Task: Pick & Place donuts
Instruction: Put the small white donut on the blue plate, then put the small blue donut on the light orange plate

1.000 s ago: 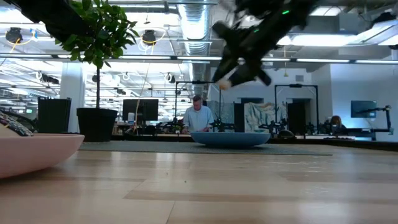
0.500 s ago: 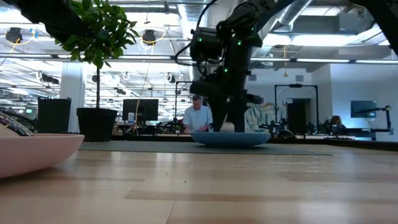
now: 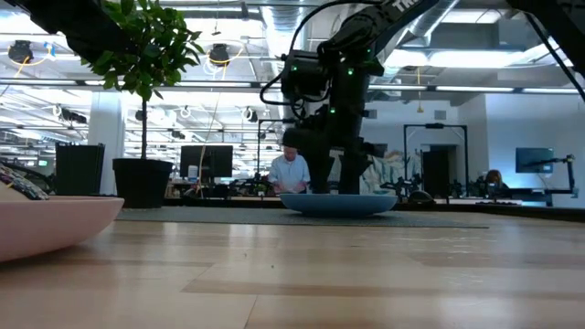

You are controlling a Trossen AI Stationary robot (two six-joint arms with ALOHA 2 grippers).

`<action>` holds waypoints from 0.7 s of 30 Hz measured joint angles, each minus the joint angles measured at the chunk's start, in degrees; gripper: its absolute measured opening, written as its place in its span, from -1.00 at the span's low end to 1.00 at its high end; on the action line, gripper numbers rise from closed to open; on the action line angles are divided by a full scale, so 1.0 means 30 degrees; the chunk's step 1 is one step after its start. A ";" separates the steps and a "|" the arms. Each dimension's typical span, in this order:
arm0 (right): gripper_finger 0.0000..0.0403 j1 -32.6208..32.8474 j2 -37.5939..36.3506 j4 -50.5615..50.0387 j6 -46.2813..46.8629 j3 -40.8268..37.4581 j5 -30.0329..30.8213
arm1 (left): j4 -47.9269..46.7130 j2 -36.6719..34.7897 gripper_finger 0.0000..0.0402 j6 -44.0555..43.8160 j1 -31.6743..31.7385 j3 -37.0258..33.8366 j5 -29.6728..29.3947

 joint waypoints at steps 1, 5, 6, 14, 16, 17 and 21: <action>0.38 0.0000 -0.0177 -0.0289 -0.0208 -0.0021 0.0007 | 0.0019 -0.0001 -0.99 -0.0007 0.0007 0.0000 0.0000; 0.40 0.0068 -0.1553 -0.1515 -0.0522 -0.0019 -0.0009 | 0.0033 0.0007 -0.99 -0.0167 0.0000 0.0000 -0.0007; 0.40 0.0209 -0.1979 -0.2076 -0.0734 -0.0021 0.0007 | 0.0055 0.0002 -0.99 -0.0177 0.0000 0.0000 -0.0007; 0.40 0.3353 -0.6809 -0.3532 -0.0516 -0.3511 -0.1915 | 0.0687 -0.0001 -0.99 -0.0178 0.0007 0.0004 -0.0206; 0.40 0.4819 -0.8500 -0.2630 0.1084 -0.5378 -0.2549 | 0.0678 0.0010 -0.99 -0.0181 0.0000 0.0007 -0.0311; 0.40 0.5672 -0.9417 -0.2588 0.2248 -0.6326 -0.2682 | 0.0842 0.0053 -0.99 -0.0189 0.0000 0.0007 -0.0350; 0.40 0.9779 -1.2462 -0.2517 0.9359 -0.9435 -0.2494 | 0.1494 0.0121 -0.99 -0.0096 0.0006 0.0007 -0.0499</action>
